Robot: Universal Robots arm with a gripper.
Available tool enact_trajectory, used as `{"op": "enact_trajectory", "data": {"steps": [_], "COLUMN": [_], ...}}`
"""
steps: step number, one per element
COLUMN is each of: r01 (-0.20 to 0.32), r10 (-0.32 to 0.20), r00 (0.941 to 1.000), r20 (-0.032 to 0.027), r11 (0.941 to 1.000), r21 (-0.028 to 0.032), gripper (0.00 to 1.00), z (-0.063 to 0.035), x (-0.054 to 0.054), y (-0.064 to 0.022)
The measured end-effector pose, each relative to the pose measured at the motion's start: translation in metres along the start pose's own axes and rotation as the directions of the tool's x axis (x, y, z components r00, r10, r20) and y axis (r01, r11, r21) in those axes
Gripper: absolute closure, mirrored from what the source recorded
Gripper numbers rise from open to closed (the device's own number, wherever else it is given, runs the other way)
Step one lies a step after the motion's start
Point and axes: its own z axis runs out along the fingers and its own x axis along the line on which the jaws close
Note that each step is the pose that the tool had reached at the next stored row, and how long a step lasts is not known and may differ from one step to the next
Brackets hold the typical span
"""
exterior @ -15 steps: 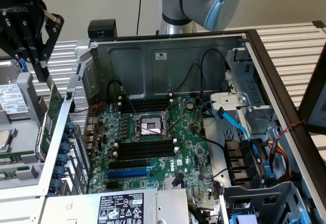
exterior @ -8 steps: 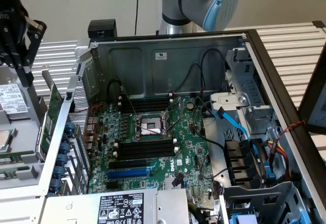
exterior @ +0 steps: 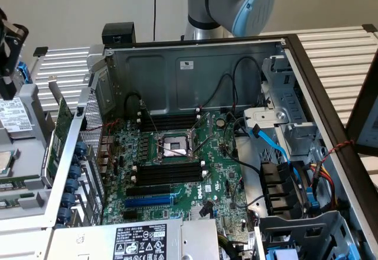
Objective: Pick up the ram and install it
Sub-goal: 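Reach for the ram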
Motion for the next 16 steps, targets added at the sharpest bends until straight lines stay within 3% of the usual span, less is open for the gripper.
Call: {"op": "enact_trajectory", "data": {"steps": [13, 16], "r01": [0.000, 0.000], "r10": [0.000, 0.000], "r00": [1.0000, 1.0000], "r20": [-0.0002, -0.0007], "r11": [1.0000, 1.0000], "r21": [0.0003, 0.0003], "gripper": [0.89, 0.89], "z": [0.0119, 0.0137], "x": [0.061, 0.072], "y": [0.0193, 0.0205]}}
